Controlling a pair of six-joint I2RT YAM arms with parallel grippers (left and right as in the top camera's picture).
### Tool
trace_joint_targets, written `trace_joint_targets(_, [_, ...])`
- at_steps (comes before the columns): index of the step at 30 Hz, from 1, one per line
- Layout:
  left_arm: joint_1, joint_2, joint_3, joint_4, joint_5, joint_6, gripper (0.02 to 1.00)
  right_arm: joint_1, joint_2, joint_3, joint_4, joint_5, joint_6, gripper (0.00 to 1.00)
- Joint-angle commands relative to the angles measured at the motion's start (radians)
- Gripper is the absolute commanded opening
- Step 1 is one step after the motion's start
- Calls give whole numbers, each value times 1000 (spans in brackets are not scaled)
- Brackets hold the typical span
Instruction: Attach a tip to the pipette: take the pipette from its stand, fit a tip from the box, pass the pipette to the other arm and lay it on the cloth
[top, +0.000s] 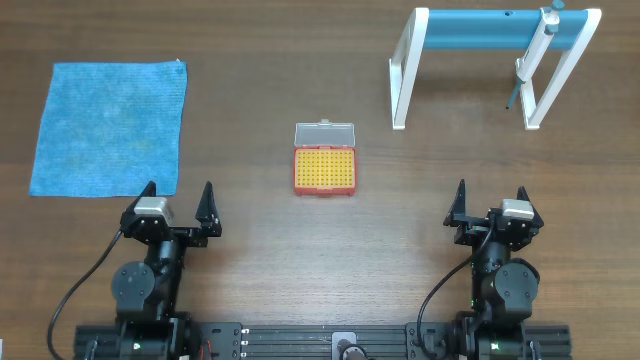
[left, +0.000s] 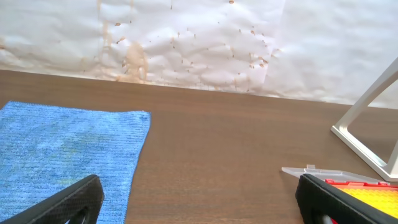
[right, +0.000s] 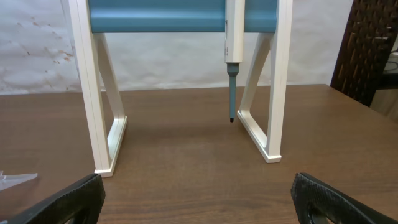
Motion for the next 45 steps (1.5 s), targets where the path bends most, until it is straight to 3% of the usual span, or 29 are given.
trace_joint_targets(1, [-5,-8,-1,-9,-11,-8,996,-10,88,66,3,20,18,972])
trace_joint_targets(6, [-5,-8,-1,-9,-11,-9,996,-14,389,264,1,19,-19,972])
trace_joint_targets(12, [-5,-8,-1,-9,-11,-9,996,-16,706,512,1,15,-162,976])
trace_joint_targets(14, [-5,-8,-1,-9,-11,-9,996,-34,795,587,1,-31,-217,976])
trace_joint_targets(17, [-5,-8,-1,-9,-11,-9,996,-101,879,649,2,-165,-243,976])
trace_joint_targets(20, [-5,-8,-1,-9,-11,-9,996,-266,988,697,32,-467,-246,976])
trace_joint_targets(23, [-5,-8,-1,-9,-11,-8,996,-405,1081,721,93,-712,-246,974])
trace_joint_targets(26, [-5,-8,-1,-9,-11,-9,996,-483,1174,745,153,-833,-276,976])
trace_joint_targets(32, [-5,-8,-1,-9,-11,-9,996,-455,1303,795,230,-825,-306,974])
trace_joint_targets(37, [-5,-8,-1,-9,-11,-9,996,-422,1387,796,346,-739,-205,976])
trace_joint_targets(41, [-5,-8,-1,-9,-11,-9,996,-404,1447,796,471,-737,-122,978])
trace_joint_targets(45, [-5,-8,-1,-9,-11,-9,996,-385,1499,796,521,-670,-74,980])
